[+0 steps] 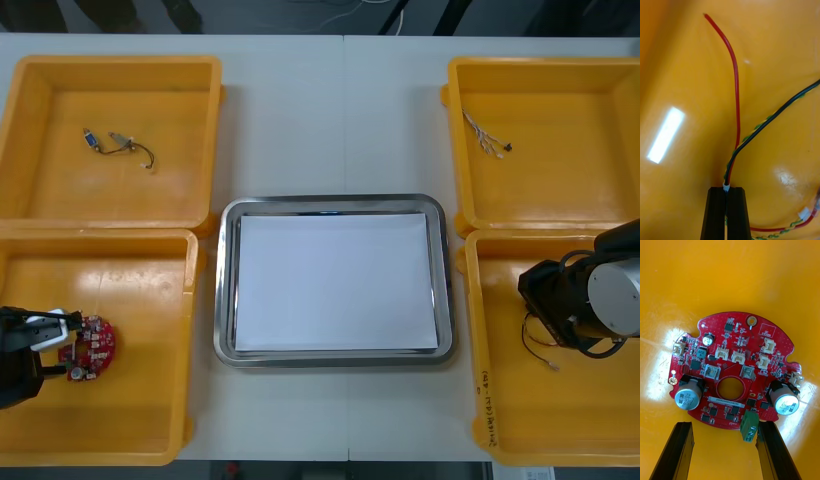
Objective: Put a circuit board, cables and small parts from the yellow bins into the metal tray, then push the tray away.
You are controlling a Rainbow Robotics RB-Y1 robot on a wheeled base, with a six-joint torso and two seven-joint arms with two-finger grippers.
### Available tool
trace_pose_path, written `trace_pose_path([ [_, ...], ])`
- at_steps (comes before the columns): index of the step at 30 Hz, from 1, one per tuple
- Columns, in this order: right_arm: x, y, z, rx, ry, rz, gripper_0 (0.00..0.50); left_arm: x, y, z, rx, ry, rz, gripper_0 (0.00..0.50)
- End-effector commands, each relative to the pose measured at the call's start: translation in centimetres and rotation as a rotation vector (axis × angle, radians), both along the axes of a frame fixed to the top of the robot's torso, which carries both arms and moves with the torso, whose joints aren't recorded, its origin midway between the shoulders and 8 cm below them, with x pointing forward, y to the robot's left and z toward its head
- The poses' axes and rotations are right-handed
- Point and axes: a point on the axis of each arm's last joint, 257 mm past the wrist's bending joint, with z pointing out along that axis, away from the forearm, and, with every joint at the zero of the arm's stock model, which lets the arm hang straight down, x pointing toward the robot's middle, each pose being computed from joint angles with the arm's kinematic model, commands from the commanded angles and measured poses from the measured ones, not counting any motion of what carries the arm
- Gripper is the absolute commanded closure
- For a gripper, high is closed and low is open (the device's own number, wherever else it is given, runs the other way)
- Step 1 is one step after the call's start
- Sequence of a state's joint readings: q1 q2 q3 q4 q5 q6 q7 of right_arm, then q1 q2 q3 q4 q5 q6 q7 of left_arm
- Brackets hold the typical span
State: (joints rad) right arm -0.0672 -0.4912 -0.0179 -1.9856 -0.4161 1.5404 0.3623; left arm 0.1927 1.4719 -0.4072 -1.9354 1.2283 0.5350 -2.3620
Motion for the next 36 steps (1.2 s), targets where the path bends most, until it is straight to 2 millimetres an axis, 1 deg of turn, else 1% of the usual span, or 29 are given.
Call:
trace_pose_path([
  [1, -0.7, 0.3, 3.4, 0.013, -0.049, 0.017, 0.500, 1.1, 0.2, 0.7, 0.057, -0.037, -0.085, 0.004],
  [2, -0.7, 0.3, 3.8, 0.013, -0.055, 0.017, 0.500, 1.1, 0.2, 0.7, 0.057, -0.037, -0.085, 0.005],
  [8, -1.9, -0.8, 8.1, -0.018, -0.100, 0.031, 0.500, 1.1, 0.2, 0.7, 0.057, -0.037, -0.084, 0.007],
  [11, -2.7, -1.3, 9.4, -0.044, -0.104, 0.045, 0.500, 1.1, 0.2, 0.6, 0.058, -0.036, -0.085, 0.009],
  [16, -4.0, -2.0, 10.8, -0.042, -0.087, 0.083, 0.500, 0.9, 0.1, 0.4, 0.053, -0.032, -0.083, 0.012],
  [21, -5.4, -3.1, 12.4, -0.059, -0.064, 0.123, 0.500, 0.7, 0.2, 0.3, 0.054, -0.027, -0.081, 0.030],
  [22, -5.7, -3.5, 12.7, -0.074, -0.057, 0.137, 0.500, 0.7, 0.2, 0.3, 0.054, -0.027, -0.081, 0.055],
  [24, -5.8, -3.9, 13.6, -0.094, -0.068, 0.157, 0.500, 0.7, 0.2, 0.3, 0.054, -0.027, -0.081, 0.148],
  [25, -5.8, -4.1, 14.2, -0.109, -0.075, 0.173, 0.500, 0.6, 0.2, 0.2, 0.054, -0.024, -0.082, 0.286],
  [26, -5.9, -4.3, 14.6, -0.126, -0.080, 0.202, 0.500, 0.7, 0.3, 0.2, 0.055, -0.026, -0.080, 0.449],
  [27, -5.9, -4.4, 14.8, -0.134, -0.083, 0.215, 0.500, 0.6, 0.3, 0.1, 0.055, -0.024, -0.078, 0.500],
  [29, -6.0, -4.7, 15.6, -0.171, -0.088, 0.275, 0.500, 0.6, 0.3, 0.1, 0.055, -0.024, -0.078, 0.500],
  [31, -6.1, -4.8, 15.9, -0.192, -0.085, 0.319, 0.500, 0.7, 0.3, 0.2, 0.056, -0.025, -0.079, 0.500],
  [36, -6.1, -4.1, 16.9, -0.271, -0.086, 0.477, 0.500, 0.6, 0.6, 0.1, 0.057, -0.022, -0.073, 0.500],
])
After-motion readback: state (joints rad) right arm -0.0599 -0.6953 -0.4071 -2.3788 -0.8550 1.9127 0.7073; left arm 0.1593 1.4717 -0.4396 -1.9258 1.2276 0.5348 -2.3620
